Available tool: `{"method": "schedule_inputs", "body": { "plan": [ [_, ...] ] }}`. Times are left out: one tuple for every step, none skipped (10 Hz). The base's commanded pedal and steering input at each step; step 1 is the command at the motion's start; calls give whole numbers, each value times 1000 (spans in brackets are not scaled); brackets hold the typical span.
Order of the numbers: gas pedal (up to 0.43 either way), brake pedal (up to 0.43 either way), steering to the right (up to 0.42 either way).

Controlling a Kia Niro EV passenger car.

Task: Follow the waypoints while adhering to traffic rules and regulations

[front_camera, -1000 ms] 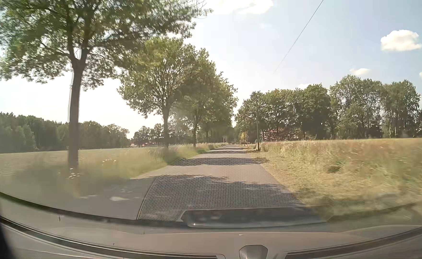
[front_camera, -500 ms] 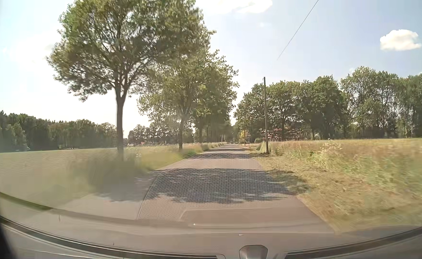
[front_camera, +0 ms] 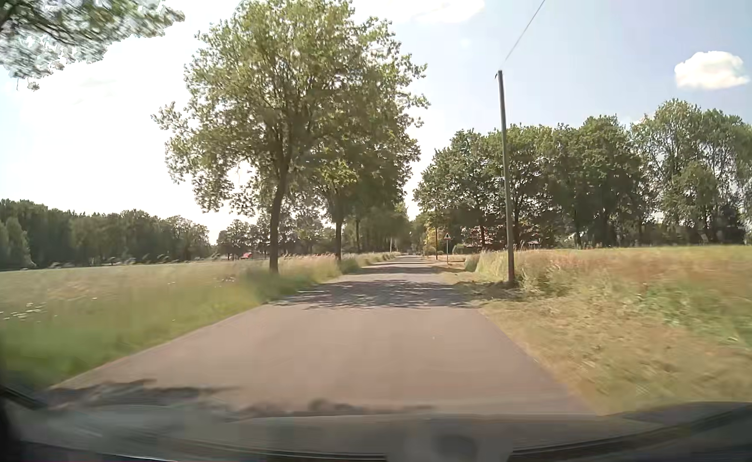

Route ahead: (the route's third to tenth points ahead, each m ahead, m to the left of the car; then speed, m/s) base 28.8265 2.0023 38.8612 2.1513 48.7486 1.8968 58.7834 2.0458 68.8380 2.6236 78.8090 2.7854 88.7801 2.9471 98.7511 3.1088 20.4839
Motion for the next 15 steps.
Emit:
{"method": "schedule_inputs", "body": {
  "plan": [
    [209, 6, 4],
    [209, 6, 4],
    [209, 6, 4],
    [209, 6, 2],
    [209, 6, 1],
    [189, 6, 0],
    [177, 6, 0],
    [138, 6, 1],
    [130, 6, 0],
    [110, 6, 1],
    [110, 6, 1],
    [110, 6, 1],
    [118, 6, 2],
    [138, 6, 3],
    [157, 6, 3]
  ]
}}
